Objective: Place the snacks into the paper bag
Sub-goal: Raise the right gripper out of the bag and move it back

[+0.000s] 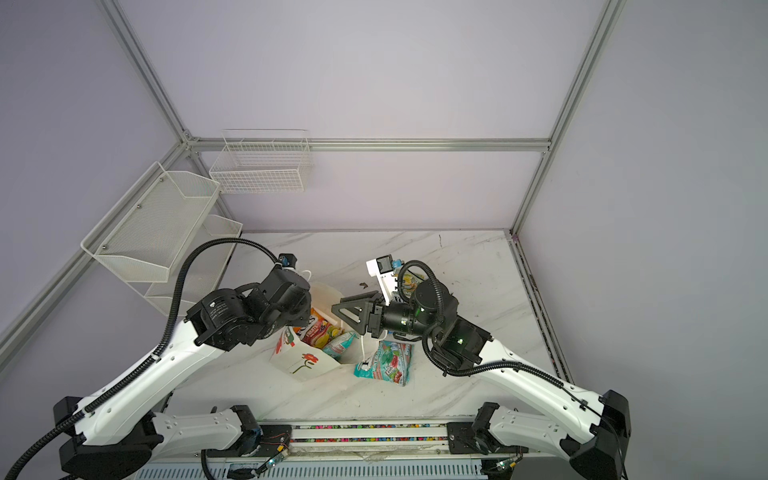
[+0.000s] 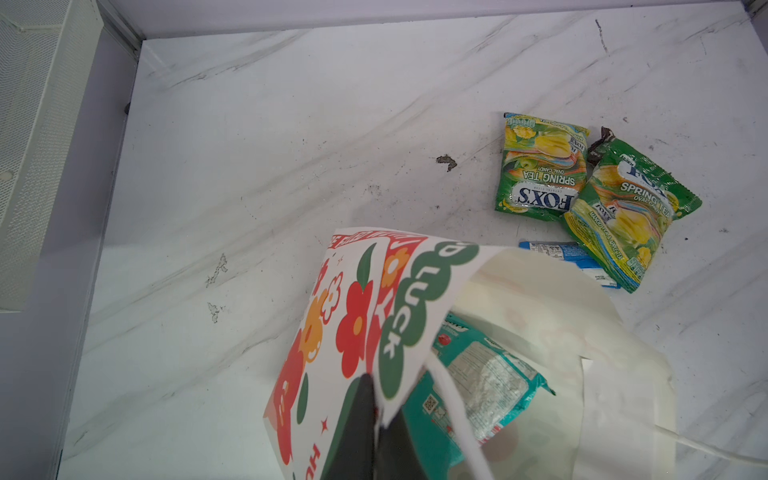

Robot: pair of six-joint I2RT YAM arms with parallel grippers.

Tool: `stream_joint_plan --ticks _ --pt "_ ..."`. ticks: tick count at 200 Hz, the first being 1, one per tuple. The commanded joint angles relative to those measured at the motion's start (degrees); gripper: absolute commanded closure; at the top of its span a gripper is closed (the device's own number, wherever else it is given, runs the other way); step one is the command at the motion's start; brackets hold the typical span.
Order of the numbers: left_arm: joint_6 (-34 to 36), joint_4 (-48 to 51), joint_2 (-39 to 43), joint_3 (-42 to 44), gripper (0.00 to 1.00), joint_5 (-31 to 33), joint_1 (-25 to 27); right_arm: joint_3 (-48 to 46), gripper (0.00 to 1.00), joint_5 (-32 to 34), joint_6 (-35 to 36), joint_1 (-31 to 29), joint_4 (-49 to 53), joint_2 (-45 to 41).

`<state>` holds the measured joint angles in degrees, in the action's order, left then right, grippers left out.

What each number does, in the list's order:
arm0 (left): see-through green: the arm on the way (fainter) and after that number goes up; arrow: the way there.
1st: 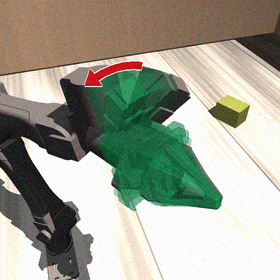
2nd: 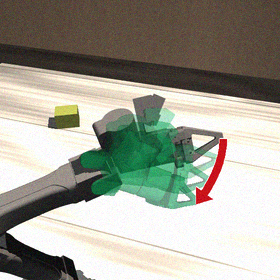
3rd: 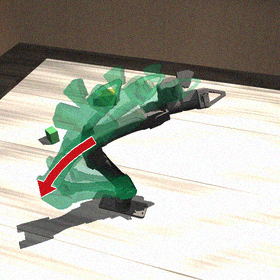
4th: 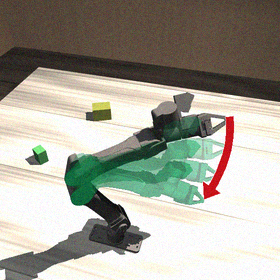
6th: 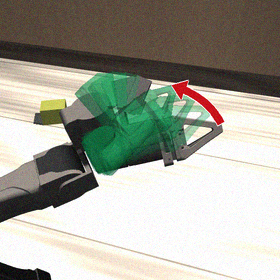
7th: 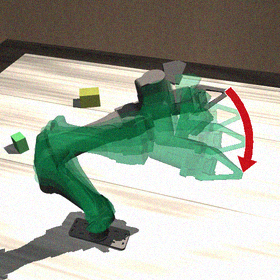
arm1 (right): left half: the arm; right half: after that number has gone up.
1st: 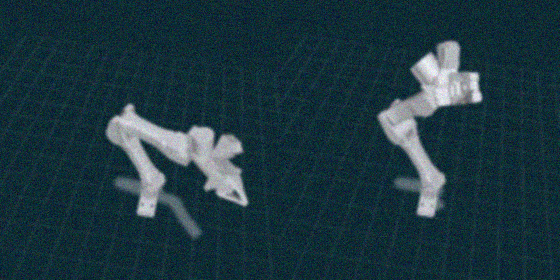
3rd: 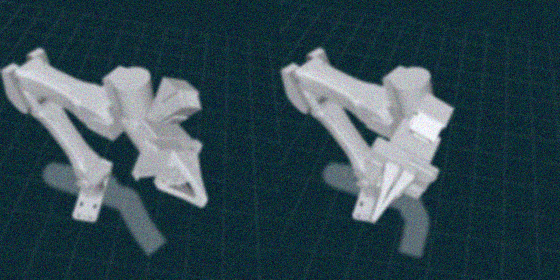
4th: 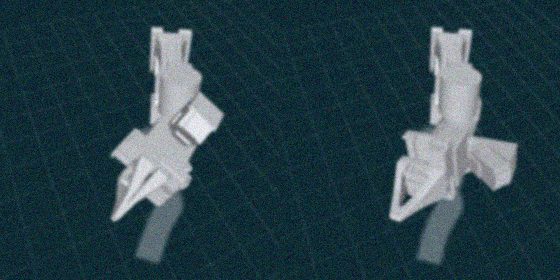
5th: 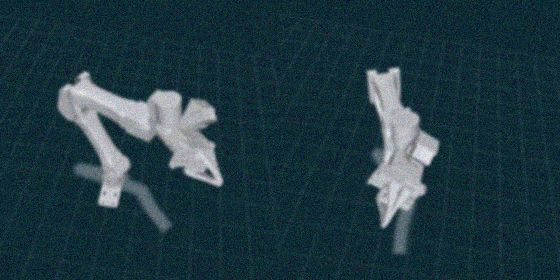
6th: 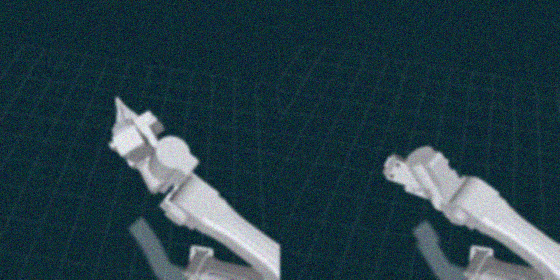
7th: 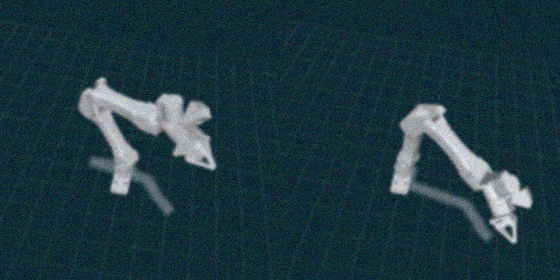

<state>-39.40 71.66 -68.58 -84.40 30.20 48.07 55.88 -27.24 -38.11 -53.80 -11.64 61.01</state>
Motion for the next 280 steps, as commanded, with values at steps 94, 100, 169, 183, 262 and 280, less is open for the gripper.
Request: stream_joint_plan --ticks 94,100,169,183,262,280 --pt "1.25 -4.52 0.1 -0.85 1.0 0.71 -0.05 -2.76 0.36 7.81 1.81 -0.36 9.26 -5.98" --pt "1.33 -4.52 0.19 -0.72 1.0 0.79 -0.05 -2.91 0.36 8.35 1.83 -0.38 9.77 -6.05" --pt "1.34 -4.56 1.75 0.03 1.0 1.45 -0.09 -5.66 0.35 13.1 -0.16 -0.34 15.2 -6.68" --pt "1.43 -4.44 1.69 0.0 1.0 1.34 -0.09 -6.55 0.34 14.55 -1.02 -0.4 16.12 -7.62" --pt "0.81 -3.98 2.16 0.28 1.0 1.53 -0.09 -9.38 0.28 20.99 -2.17 -0.25 19.9 -10.32" --pt "0.81 -3.98 2.01 0.12 1.0 1.44 -0.02 -9.45 0.27 22.46 -2.33 -0.25 21.12 -10.34"
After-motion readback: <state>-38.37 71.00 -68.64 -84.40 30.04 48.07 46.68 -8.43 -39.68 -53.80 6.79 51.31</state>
